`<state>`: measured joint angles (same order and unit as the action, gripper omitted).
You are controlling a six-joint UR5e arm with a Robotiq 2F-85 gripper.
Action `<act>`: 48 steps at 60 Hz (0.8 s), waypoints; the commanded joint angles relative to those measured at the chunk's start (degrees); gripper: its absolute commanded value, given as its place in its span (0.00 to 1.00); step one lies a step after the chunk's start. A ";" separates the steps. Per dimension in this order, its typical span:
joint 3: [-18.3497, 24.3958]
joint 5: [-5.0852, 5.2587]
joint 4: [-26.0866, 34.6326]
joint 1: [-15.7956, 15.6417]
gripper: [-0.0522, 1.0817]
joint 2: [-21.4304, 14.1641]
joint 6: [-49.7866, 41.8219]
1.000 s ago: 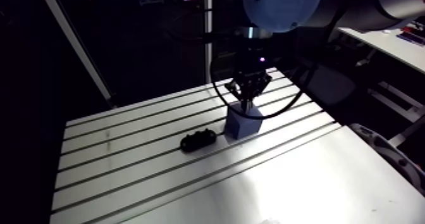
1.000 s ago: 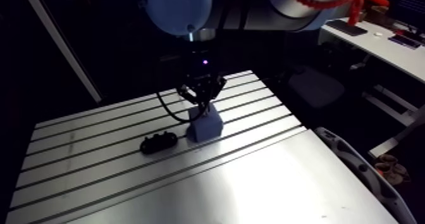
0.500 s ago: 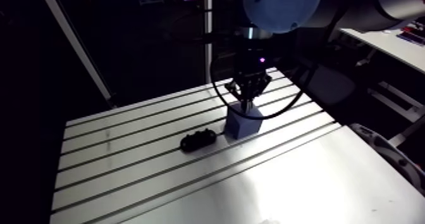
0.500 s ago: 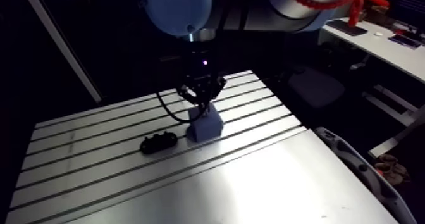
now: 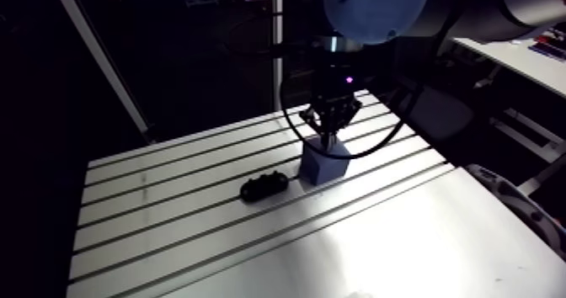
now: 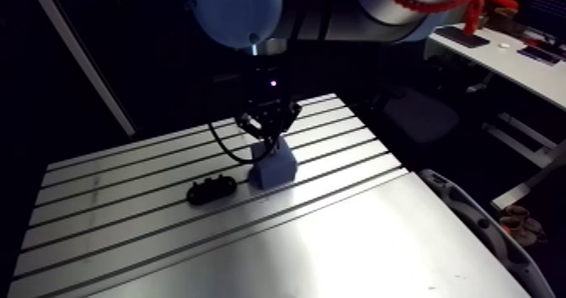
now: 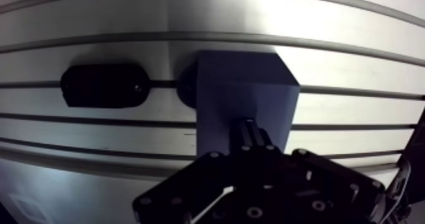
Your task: Pick up the M10 bolt and insert it into the hex recess until seated.
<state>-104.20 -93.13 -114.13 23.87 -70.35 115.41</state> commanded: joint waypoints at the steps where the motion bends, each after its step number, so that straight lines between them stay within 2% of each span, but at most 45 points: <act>1: 0.00 0.00 0.00 0.04 1.00 0.00 0.04; 48: -0.26 -0.08 0.00 0.04 1.00 0.09 -0.05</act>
<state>-104.40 -93.20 -114.13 23.91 -70.30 115.40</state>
